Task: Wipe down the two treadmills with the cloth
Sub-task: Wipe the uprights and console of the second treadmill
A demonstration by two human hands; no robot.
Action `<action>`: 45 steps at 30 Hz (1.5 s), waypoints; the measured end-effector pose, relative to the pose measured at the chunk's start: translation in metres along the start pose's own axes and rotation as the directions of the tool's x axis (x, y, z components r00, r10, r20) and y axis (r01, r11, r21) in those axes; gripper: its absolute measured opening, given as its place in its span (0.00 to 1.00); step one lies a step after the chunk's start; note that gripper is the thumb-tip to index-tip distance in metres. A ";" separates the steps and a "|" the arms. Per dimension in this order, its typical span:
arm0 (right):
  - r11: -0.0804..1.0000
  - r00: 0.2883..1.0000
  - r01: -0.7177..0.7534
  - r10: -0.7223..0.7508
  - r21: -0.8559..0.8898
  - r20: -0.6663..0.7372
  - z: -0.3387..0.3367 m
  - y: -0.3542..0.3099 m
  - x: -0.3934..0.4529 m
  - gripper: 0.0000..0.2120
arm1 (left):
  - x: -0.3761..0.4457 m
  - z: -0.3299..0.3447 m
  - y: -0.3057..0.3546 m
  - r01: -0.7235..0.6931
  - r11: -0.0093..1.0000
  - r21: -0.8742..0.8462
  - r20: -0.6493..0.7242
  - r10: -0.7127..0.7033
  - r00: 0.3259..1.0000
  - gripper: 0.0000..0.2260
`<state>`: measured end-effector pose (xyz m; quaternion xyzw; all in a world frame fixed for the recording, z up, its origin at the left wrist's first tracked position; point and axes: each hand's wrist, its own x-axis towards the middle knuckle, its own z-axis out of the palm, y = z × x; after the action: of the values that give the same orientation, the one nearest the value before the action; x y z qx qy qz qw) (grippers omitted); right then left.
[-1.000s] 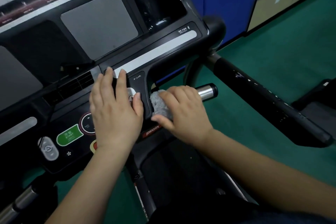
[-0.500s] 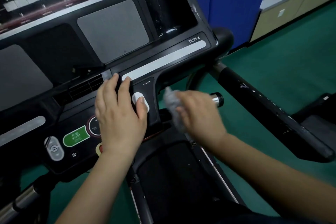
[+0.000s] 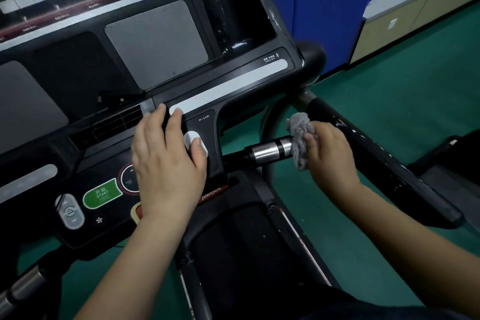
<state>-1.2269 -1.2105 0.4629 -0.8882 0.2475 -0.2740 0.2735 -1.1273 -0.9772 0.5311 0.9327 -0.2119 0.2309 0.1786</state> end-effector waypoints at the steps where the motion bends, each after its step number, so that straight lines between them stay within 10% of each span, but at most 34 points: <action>1: 1.000 1.000 -0.008 0.008 0.012 -0.004 0.003 -0.005 -0.003 0.15 | 0.000 0.000 0.000 -0.002 1.000 -0.001 -0.001 0.002 1.000 0.22; 9: 0.887 0.886 0.431 -0.381 -0.164 0.266 0.027 -0.082 -0.001 0.19 | 0.001 0.000 -0.002 -0.033 0.999 0.002 0.011 0.033 0.999 0.22; 13: 0.941 0.937 0.267 -0.203 -0.207 0.284 0.015 -0.075 0.018 0.15 | 0.001 -0.001 -0.005 -0.054 0.999 0.000 0.016 0.054 0.998 0.23; 17: 0.982 0.979 -0.152 0.165 0.109 -0.118 -0.003 -0.038 -0.016 0.07 | 0.001 -0.001 -0.008 -0.076 0.997 -0.012 0.022 0.076 0.997 0.23; 19: 0.828 0.826 -0.424 0.520 0.367 -0.220 0.010 -0.026 -0.048 0.07 | 0.001 -0.001 -0.009 -0.086 0.996 -0.015 0.026 0.086 0.996 0.24; 22: 0.374 0.591 -0.623 0.800 0.687 0.101 0.044 -0.030 -0.077 0.15 | 0.001 -0.001 -0.010 -0.090 0.996 -0.024 0.038 0.091 0.995 0.24; 25: 0.185 0.639 -0.571 0.712 0.799 0.292 0.051 -0.073 -0.063 0.20 | 0.000 -0.002 -0.011 -0.092 0.995 -0.027 0.045 0.093 0.995 0.25; 31: 0.243 0.693 -0.573 0.654 0.783 0.304 0.060 -0.115 -0.059 0.09 | 0.000 -0.002 -0.011 -0.104 0.994 -0.034 0.046 0.106 0.993 0.25; 37: 0.181 0.586 -0.529 0.784 0.829 0.203 0.036 -0.092 -0.029 0.16 | 0.000 -0.003 -0.012 -0.107 0.993 -0.044 0.042 0.109 0.993 0.25; 40: 0.187 0.724 -0.564 0.580 0.804 0.373 0.041 -0.100 -0.046 0.15 | 0.000 -0.003 -0.012 -0.100 0.993 -0.062 0.045 0.103 0.994 0.25; 45: 0.571 0.842 -0.445 0.530 0.690 0.104 0.017 -0.097 -0.077 0.04 | 0.004 -0.006 -0.013 -0.093 0.985 -0.148 0.034 0.099 0.995 0.22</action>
<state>-1.2442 -1.0884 0.4839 -0.5998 0.3772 -0.3098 0.6340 -1.1195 -0.9646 0.5353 0.9103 -0.2766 0.2037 0.2308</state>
